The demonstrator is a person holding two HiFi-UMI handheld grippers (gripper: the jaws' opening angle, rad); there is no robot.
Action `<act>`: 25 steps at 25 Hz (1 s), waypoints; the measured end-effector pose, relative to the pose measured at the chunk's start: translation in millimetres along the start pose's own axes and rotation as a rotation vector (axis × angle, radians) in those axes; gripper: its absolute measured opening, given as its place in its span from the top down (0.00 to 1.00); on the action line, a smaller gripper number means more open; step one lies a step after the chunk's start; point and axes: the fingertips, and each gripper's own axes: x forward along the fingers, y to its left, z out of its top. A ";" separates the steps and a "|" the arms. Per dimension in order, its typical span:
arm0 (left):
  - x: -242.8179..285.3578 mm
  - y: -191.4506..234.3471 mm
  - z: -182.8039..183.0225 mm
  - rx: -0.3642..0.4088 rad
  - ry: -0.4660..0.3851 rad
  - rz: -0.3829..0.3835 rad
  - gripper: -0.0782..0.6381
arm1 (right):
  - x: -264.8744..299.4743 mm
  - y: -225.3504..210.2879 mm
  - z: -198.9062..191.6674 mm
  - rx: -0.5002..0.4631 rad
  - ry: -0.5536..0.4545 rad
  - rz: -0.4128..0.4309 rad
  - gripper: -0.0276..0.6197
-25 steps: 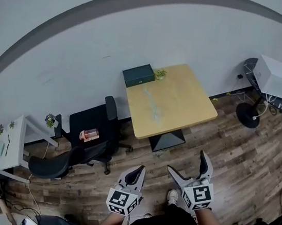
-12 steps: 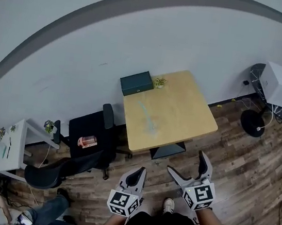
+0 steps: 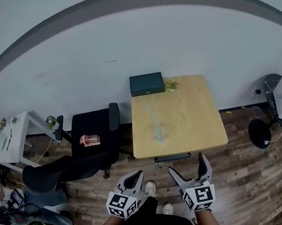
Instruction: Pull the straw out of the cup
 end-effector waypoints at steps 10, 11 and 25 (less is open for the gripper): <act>58.0 80.7 31.5 0.005 -0.017 -0.005 0.86 | 116.6 5.4 3.4 -0.046 0.068 0.045 0.11; 63.4 87.4 35.0 0.006 -0.019 -0.009 0.86 | 126.3 8.8 8.3 -0.058 0.065 0.054 0.11; 118.9 144.6 48.1 -0.009 -0.020 -0.084 0.86 | 226.0 0.6 -16.4 -0.102 0.192 0.042 0.12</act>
